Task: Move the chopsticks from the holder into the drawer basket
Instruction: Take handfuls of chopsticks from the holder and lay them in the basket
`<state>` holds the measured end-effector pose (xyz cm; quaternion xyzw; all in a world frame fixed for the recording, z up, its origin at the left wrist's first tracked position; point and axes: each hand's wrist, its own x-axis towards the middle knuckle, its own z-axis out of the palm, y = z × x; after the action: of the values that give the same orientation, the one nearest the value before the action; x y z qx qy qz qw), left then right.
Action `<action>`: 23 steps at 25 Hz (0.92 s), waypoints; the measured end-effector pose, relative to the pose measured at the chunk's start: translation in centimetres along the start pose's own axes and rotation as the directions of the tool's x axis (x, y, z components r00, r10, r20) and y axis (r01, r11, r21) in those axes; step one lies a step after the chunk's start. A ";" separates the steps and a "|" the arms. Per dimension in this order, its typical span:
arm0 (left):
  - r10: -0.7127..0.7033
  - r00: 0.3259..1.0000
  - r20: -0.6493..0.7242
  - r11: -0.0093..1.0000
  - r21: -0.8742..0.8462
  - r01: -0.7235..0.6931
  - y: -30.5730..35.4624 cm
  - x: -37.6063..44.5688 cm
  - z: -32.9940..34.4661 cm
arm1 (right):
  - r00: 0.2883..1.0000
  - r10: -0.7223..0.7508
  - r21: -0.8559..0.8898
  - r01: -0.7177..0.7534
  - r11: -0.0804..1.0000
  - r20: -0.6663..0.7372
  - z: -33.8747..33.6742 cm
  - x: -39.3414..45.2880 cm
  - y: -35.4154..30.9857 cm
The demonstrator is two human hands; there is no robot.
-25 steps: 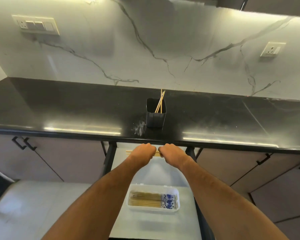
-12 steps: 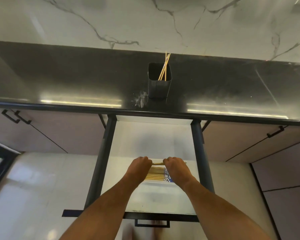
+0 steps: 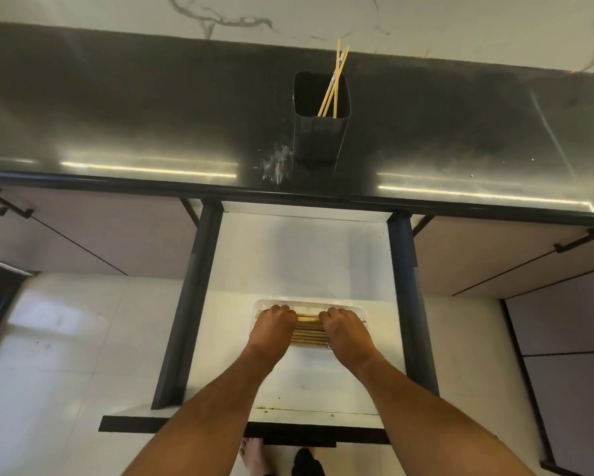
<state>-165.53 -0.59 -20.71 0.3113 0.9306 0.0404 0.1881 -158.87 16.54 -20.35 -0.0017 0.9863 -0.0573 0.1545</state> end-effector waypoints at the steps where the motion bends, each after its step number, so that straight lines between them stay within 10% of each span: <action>1: -0.006 1.000 0.002 1.000 0.000 0.006 -0.2 0.2 0.3 | 1.000 0.003 0.005 -0.003 1.000 0.006 0.2 0.2 0.0; 23: -0.067 0.996 -0.058 0.994 -0.094 0.062 -0.1 -0.4 1.5 | 0.999 0.033 0.049 -0.034 0.998 0.010 0.1 0.4 -0.1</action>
<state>-164.69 -0.98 -21.98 0.2707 0.9427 0.0868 0.1748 -159.23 16.37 -20.60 0.0183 0.9838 -0.0790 0.1599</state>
